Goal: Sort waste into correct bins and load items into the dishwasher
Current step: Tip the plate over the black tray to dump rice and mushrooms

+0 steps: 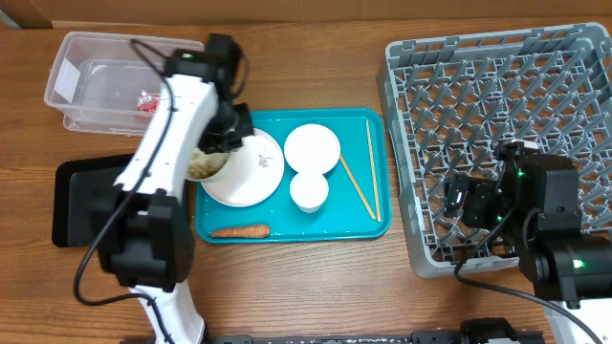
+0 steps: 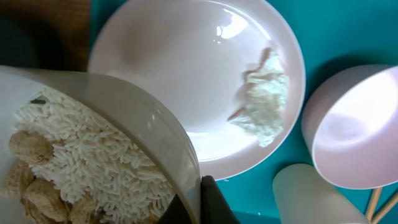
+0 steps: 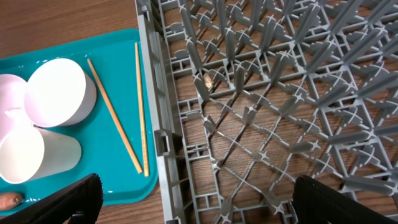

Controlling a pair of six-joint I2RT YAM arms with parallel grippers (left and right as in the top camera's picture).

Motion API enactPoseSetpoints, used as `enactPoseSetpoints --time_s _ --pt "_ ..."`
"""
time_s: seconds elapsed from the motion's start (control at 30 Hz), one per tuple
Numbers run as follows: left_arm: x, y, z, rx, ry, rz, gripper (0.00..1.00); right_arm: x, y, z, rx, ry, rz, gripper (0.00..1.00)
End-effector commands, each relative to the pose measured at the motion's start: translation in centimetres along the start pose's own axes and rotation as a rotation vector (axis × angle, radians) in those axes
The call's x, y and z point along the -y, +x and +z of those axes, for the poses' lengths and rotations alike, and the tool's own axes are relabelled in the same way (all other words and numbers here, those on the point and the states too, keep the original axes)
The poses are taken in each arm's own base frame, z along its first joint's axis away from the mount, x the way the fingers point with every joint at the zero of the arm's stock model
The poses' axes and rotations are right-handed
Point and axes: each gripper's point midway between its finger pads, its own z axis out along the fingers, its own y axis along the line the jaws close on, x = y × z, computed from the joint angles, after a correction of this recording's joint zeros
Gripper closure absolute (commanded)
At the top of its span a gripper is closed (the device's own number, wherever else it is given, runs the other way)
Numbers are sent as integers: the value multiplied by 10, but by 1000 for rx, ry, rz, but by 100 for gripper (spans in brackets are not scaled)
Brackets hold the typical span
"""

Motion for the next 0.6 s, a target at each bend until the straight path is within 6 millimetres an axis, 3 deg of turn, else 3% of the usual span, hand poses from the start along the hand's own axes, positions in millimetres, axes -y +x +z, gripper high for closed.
enactPoseSetpoints --time_s 0.0,0.17,0.33,0.47,0.57 --pt "-14 -3 -40 37 133 -29 96 -1 -9 -7 32 1 -2 0" --pt "-37 -3 -50 0 249 -58 96 3 -10 -7 36 22 -1 0" --pt "-55 -3 -43 -29 399 -73 96 3 -9 -7 35 22 -1 0" --pt "-66 -6 -37 -27 563 -74 96 3 -9 -7 35 23 -1 0" --pt "-77 -12 -43 28 747 -47 96 3 -9 -7 35 22 -1 0"
